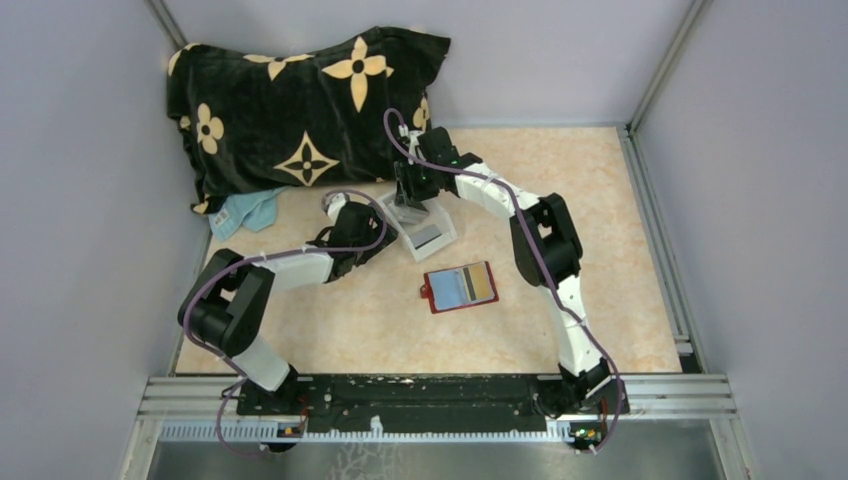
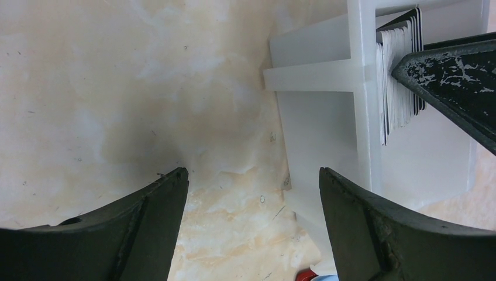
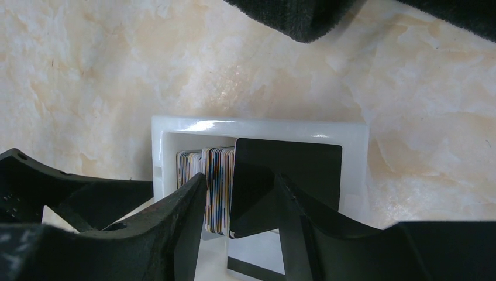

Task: Put the credit cards into the card holder
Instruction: Pick up the credit card from the storage box.

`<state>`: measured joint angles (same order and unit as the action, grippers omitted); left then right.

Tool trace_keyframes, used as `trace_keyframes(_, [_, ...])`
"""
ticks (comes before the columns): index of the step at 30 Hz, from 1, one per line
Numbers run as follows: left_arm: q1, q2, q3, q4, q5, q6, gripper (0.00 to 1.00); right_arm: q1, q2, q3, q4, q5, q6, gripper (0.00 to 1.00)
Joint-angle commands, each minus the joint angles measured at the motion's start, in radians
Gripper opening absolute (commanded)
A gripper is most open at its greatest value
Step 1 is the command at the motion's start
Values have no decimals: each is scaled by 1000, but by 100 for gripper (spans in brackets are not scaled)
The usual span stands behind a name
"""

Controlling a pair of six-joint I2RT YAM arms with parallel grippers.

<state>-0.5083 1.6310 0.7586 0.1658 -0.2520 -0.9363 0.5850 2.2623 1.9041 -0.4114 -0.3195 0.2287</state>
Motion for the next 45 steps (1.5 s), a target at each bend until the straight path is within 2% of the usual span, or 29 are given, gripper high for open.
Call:
trace_keyframes(1, [7,21,19,2,20,23,88,6,-59,-10,37,-37,17,46])
trace_keyframes(13, [9,50,28,-1,30,26,88,10,-89,-15,38,-37,21,41])
trace_keyframes(28, [16,62,26,-11,31,21,88,13,-115,-20,37,-41,21,39])
trace_keyframes(41, [20,61,23,-16,34,20,88,21,-135,-40,11,10,-24,27])
trace_keyframes(45, [22,59,23,-19,32,21,88,24,-136,-34,-5,26,-42,20])
